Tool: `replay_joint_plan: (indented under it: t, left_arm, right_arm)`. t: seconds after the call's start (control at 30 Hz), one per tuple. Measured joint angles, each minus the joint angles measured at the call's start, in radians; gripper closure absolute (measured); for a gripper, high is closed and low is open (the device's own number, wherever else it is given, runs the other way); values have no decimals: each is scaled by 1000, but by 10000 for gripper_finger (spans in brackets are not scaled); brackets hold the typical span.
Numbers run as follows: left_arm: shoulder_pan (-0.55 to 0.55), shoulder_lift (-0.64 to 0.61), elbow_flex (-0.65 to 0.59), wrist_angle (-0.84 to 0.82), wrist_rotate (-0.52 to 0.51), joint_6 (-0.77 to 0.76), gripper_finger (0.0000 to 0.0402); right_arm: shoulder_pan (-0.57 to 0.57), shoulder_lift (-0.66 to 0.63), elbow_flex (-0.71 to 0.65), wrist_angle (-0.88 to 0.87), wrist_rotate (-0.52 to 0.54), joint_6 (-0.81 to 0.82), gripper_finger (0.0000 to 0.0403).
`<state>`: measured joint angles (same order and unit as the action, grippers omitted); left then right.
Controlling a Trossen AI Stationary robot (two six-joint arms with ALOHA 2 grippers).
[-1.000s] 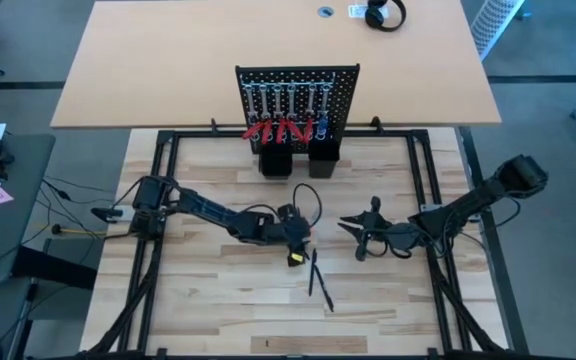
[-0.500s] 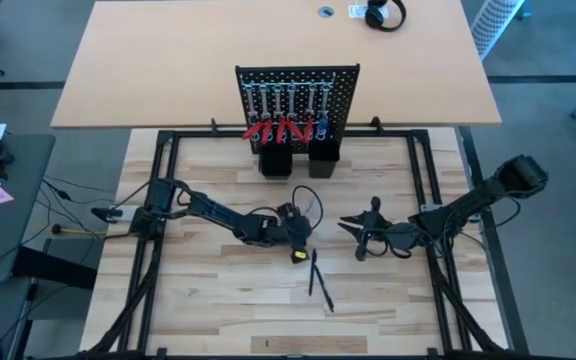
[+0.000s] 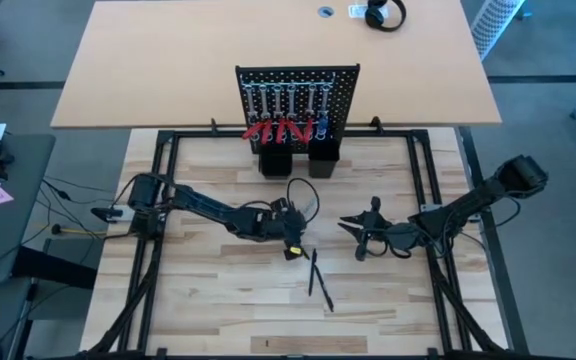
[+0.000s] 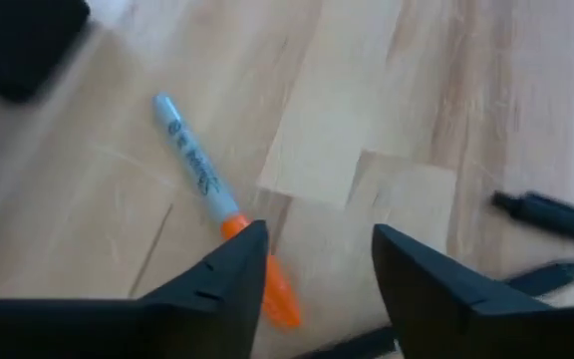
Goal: Hang tools onto peg board
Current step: Put the orange pen into the black bin on the peg board
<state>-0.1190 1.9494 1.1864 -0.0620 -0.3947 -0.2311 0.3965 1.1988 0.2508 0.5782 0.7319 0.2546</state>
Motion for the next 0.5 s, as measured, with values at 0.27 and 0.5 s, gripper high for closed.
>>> replay_joint_plan:
  t: [0.27,0.5]
  left_arm:
    - [43,78,3,3,4,-38,197]
    - [43,73,4,-23,21,25,307]
  right_arm:
    - [0,0,0,2,0,0,321]
    - [0,0,0,2,0,1,321]
